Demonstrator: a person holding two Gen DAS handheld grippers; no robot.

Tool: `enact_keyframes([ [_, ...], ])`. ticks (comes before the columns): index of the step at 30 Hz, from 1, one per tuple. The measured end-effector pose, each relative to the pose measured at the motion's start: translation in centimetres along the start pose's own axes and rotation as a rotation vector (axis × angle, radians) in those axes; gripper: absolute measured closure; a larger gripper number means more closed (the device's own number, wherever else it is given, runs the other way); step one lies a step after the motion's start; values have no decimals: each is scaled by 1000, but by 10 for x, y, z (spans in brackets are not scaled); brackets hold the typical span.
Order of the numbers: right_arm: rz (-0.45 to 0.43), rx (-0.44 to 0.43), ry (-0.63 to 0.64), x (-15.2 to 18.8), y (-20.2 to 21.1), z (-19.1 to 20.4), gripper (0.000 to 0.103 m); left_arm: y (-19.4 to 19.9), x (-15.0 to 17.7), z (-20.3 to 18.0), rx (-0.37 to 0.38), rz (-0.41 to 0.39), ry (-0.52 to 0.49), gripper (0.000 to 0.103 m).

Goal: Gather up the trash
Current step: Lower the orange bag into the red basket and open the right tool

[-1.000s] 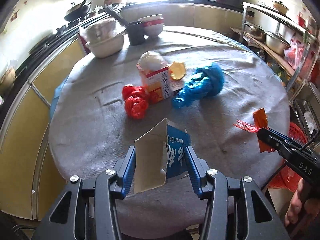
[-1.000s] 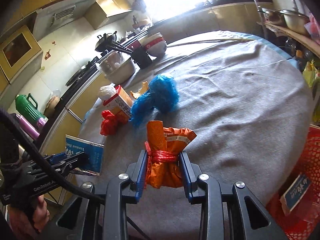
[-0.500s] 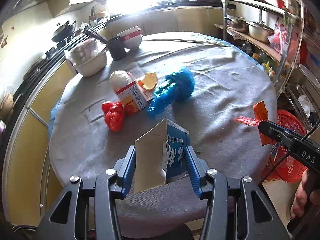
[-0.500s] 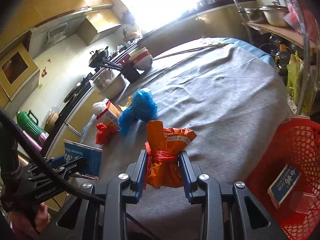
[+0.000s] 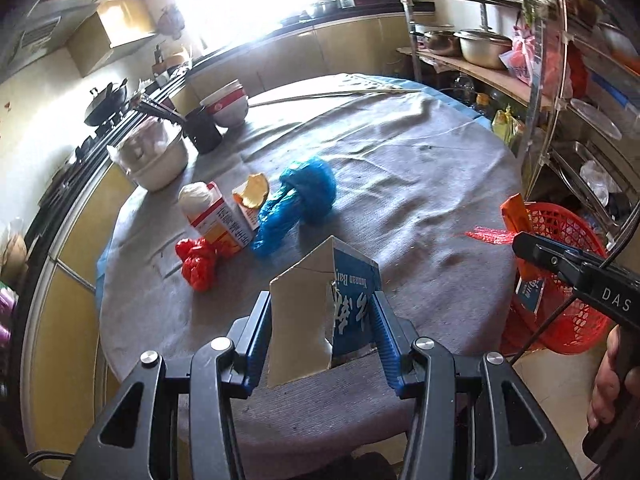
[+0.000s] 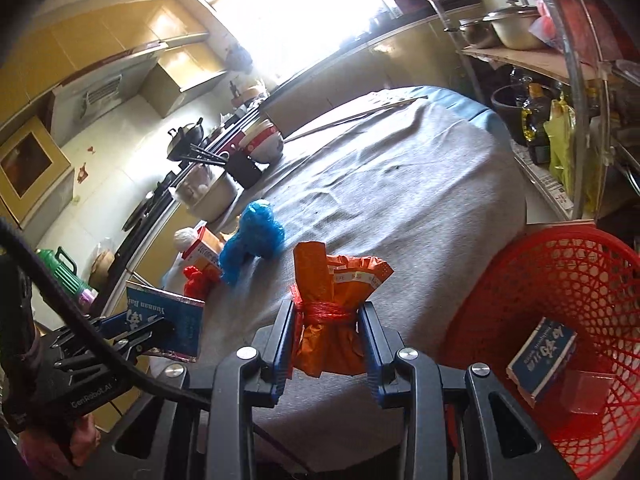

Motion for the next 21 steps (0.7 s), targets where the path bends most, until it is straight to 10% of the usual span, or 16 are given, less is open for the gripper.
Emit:
enact_keyframes([
  [21,-107,28,-140,14,60,-66,69,22,-17,-79,14,-67,-177,53],
])
Point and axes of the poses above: each gripper's, at about its wrist camera, not at the fingertips, and y roughly against the way its jaws point, z to its left, x to its underside, the point moved 4 cm from there along -y, roughly the way its jaws point, and after that the axes turned 15 degrees about z, right-handed, at the moved point
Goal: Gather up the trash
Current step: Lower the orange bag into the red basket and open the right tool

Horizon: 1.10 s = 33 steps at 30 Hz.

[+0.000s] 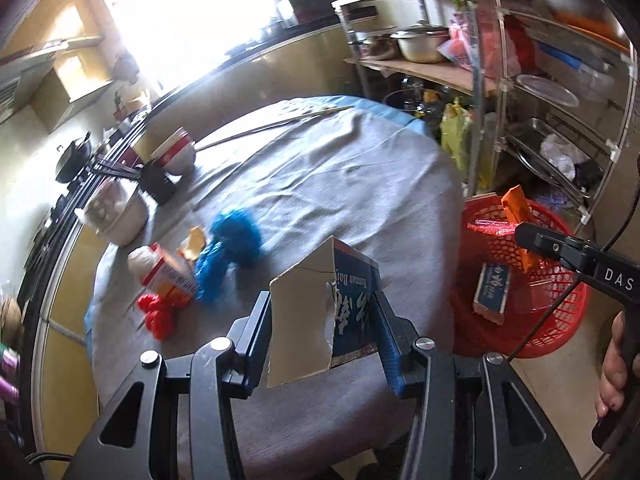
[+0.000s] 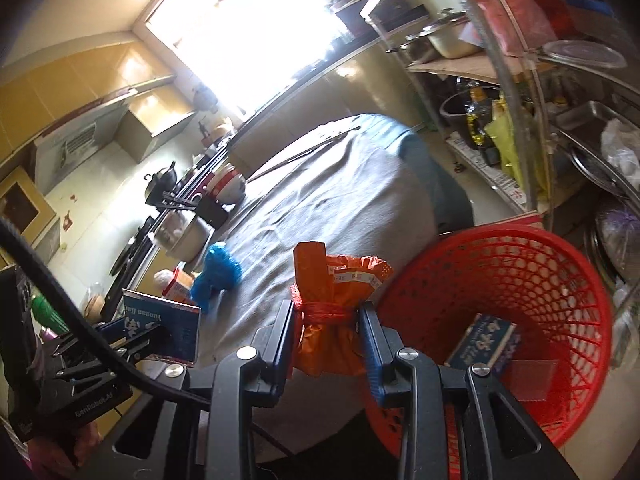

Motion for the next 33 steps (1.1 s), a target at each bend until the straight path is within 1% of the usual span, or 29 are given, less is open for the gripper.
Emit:
enact_keyframes([
  [9,-35,11,-102,4,23,-46,69,2,-14,-39,8,-19,-82,53],
  [13,-49,17,-143,6,29,-65,69,2,-21,-58,38,-26,-116,53],
  [15,-56,16,-164,6,33,-74,69,3,-26,-67,77,-34,-133,53],
  [18,-68,12,-198,7,38,-87,69,3,-33,-81,163,-35,-152,53],
  [20,-72,3,-216,7,40,-93,69,3,-37,-89,234,-40,-162,53],
  [24,-76,-49,-273,9,43,-106,67,1,-43,-103,330,-28,-176,52],
  [25,-75,-62,-286,9,44,-108,66,0,-44,-105,346,-21,-181,50],
  [26,-72,-78,-300,8,44,-111,62,-1,-44,-106,351,-17,-183,41],
  [27,-69,-86,-315,9,44,-113,54,-1,-44,-107,351,-18,-182,37],
  [28,-69,-91,-321,9,45,-114,34,-1,-44,-106,352,-28,-179,36],
  [29,-81,-97,-326,8,47,-115,31,0,-44,-104,355,-35,-177,35],
  [31,-111,-107,-324,8,52,-114,31,-1,-43,-98,355,-37,-166,35],
  [33,-123,-98,-321,6,55,-112,31,-3,-43,-90,354,-34,-142,35],
])
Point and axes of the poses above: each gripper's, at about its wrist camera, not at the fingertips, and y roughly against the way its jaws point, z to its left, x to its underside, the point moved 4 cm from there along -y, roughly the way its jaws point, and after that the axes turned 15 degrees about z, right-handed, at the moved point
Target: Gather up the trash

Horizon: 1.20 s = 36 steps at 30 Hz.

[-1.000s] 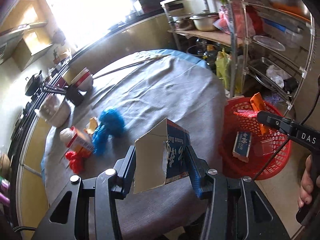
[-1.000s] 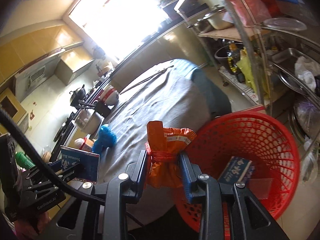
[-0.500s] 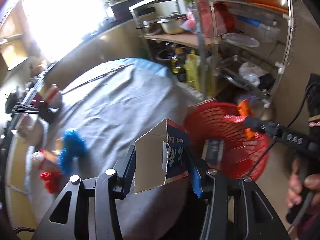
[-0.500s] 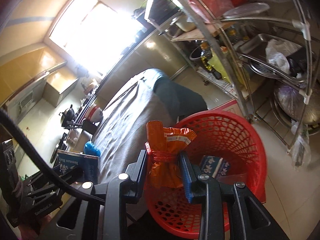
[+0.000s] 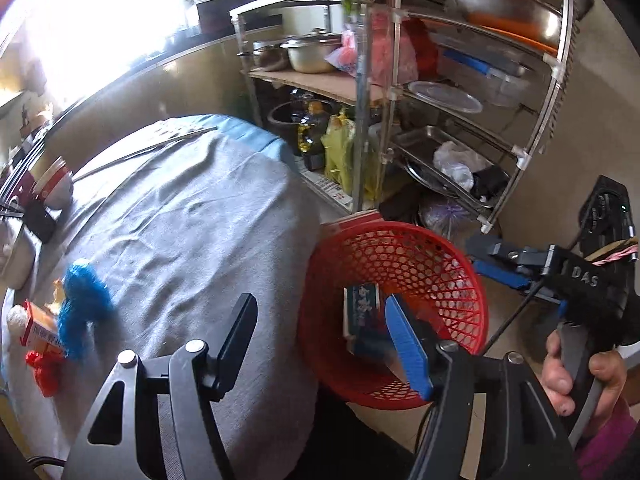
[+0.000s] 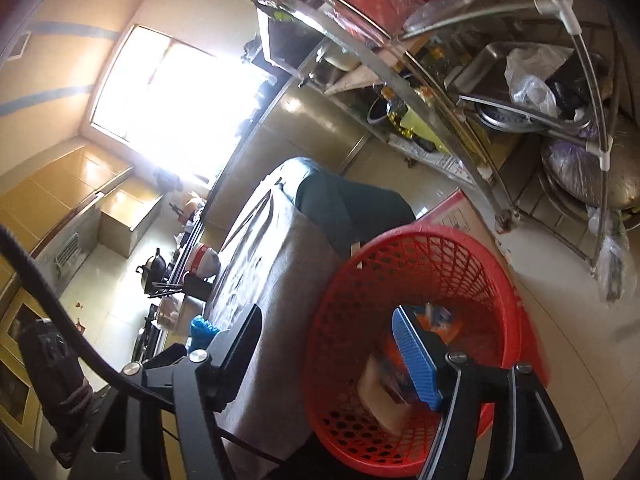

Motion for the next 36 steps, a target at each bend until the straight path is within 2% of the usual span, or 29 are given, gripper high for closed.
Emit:
enact_keyframes([
  [3,-10,-9,21,0,1,8,31,3,6,19,-22,1,48,35],
  [10,25,9,118,11,-14,43,31,19,33,72,-225,13,165,35],
  [17,85,18,221,30,-37,89,31,43,76,126,-379,17,270,35],
  [25,164,34,342,56,-69,142,31,65,122,187,-442,5,420,33],
  [32,229,55,448,83,-98,182,31,76,147,227,-432,-20,526,31],
  [36,260,57,484,94,-112,199,31,76,153,239,-425,-26,545,31],
])
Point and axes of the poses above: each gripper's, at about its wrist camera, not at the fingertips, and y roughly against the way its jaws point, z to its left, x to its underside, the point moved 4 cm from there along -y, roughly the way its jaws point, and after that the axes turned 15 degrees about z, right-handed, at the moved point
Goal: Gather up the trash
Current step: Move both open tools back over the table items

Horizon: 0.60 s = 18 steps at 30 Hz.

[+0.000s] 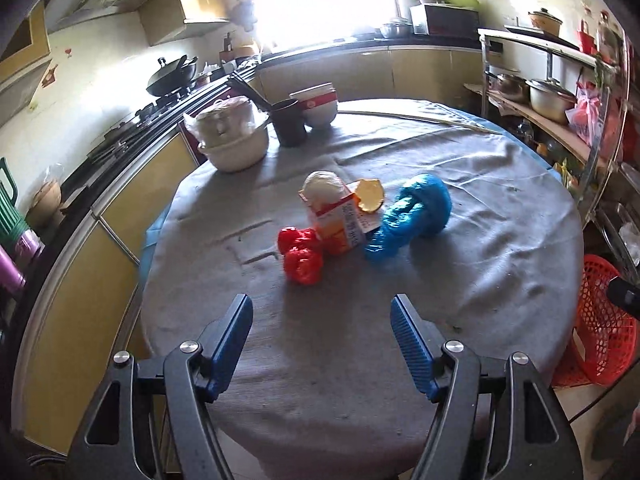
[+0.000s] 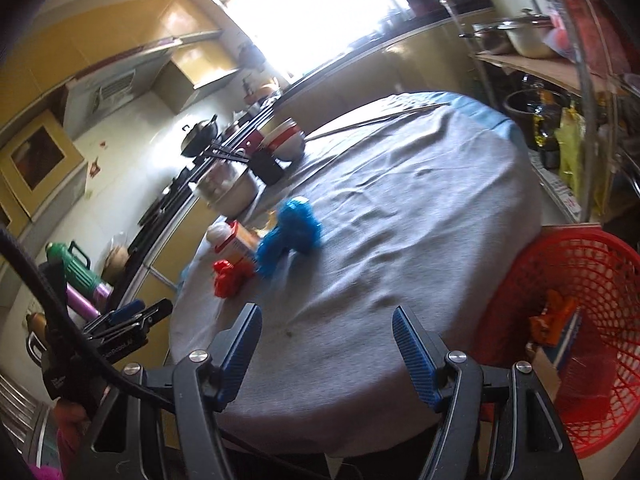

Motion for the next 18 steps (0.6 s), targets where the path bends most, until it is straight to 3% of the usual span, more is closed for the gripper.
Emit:
enact_keyframes([
  [18,72,-21,99,-14,-41,52,31,-22,4,34,12,28,81,31],
])
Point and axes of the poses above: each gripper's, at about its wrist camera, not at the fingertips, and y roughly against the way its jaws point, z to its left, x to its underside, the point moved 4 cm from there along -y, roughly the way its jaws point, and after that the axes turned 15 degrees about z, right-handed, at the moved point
